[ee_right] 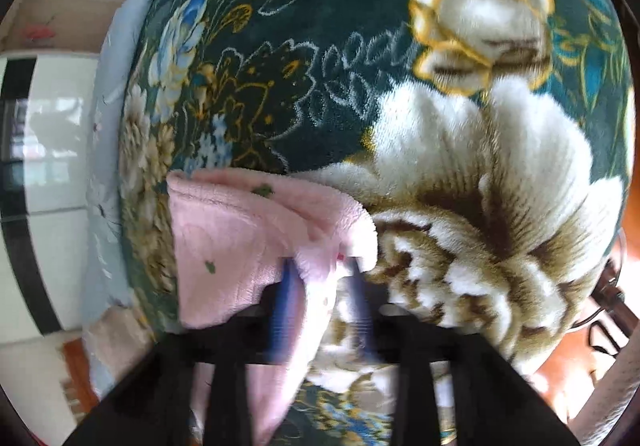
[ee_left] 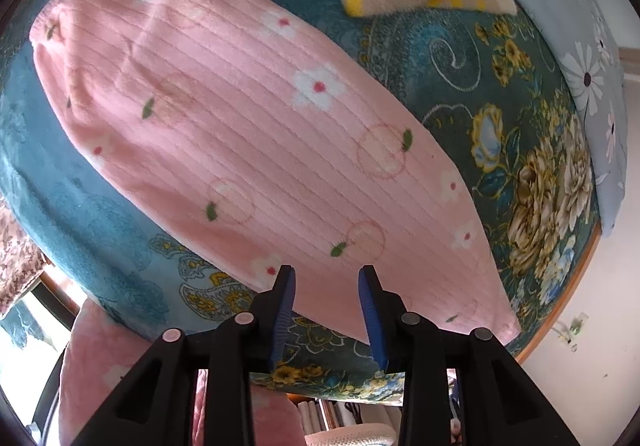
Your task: Fold clothes
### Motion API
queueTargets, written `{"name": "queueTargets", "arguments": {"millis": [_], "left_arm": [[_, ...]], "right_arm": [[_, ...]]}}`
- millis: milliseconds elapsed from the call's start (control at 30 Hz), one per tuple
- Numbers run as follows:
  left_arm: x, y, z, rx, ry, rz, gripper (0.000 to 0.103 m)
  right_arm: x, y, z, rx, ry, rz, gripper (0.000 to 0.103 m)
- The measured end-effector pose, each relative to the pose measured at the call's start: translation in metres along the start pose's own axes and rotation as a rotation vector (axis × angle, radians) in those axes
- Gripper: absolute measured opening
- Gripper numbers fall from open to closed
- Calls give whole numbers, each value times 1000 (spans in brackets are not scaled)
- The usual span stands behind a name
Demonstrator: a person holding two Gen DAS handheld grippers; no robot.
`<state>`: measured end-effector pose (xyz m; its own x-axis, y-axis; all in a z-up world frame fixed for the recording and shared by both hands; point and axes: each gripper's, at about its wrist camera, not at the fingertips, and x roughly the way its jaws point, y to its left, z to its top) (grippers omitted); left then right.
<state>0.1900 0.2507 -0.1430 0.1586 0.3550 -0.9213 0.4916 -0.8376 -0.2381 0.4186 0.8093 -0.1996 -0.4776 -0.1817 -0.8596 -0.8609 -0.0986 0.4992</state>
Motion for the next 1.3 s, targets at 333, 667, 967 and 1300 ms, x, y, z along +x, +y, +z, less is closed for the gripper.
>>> {"name": "queueTargets", "arguments": {"millis": [333, 667, 967, 1300], "left_arm": [[-3, 3, -3, 13, -7, -13, 38], [-25, 41, 4, -56, -33, -98, 38], [-47, 91, 20, -127, -52, -198, 38], [-73, 178, 62, -190, -69, -277, 40]], "right_arm": [[7, -15, 1, 123, -65, 94, 46], [-33, 51, -12, -55, -134, 81, 16], [-52, 240, -146, -767, -137, 66, 16], [49, 316, -352, -1150, 100, 25, 16]]}}
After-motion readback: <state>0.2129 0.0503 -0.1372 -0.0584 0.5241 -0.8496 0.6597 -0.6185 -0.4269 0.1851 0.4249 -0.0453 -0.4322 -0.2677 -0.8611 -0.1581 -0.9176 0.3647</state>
